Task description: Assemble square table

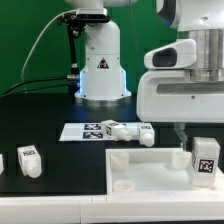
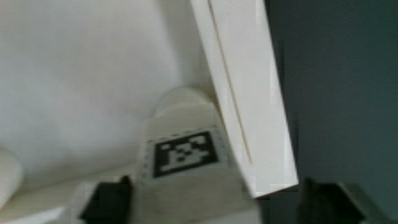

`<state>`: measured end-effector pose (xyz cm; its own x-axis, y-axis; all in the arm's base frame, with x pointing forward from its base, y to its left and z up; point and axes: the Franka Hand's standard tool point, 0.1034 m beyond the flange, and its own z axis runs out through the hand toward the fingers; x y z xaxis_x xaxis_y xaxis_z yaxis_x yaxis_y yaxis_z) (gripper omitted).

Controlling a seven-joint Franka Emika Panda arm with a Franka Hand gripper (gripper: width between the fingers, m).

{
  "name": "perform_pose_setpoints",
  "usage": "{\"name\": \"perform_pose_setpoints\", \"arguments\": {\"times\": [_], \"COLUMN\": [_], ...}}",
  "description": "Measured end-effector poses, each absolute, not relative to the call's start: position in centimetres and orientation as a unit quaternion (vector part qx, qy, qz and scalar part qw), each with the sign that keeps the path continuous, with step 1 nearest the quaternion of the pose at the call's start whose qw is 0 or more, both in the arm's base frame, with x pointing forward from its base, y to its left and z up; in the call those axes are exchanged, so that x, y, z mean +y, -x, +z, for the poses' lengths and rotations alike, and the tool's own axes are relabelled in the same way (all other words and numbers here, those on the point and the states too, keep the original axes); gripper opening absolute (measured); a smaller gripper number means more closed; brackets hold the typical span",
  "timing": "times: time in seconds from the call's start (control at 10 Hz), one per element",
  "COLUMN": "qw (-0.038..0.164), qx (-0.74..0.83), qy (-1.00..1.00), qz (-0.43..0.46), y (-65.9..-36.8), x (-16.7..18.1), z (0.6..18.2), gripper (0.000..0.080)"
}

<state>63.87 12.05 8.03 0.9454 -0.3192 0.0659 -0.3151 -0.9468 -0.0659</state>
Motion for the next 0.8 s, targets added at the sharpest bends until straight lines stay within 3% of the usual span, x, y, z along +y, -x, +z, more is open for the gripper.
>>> {"name": "perform_pose_setpoints", "arguments": {"times": [0.1,0.6,0.8], "qw": [0.028,0.031,0.058], "qx": [0.193,0.512,0.655], "qy": [0.98,0.858,0.754], "qz": [-0.037,-0.013,-0.003], "y": [-63.86,-63.69,-63.96], "x": [12.05,11.91,12.01], "z": [8.01,7.6,7.49], "gripper": [0.0316,0.029,0.029]}}
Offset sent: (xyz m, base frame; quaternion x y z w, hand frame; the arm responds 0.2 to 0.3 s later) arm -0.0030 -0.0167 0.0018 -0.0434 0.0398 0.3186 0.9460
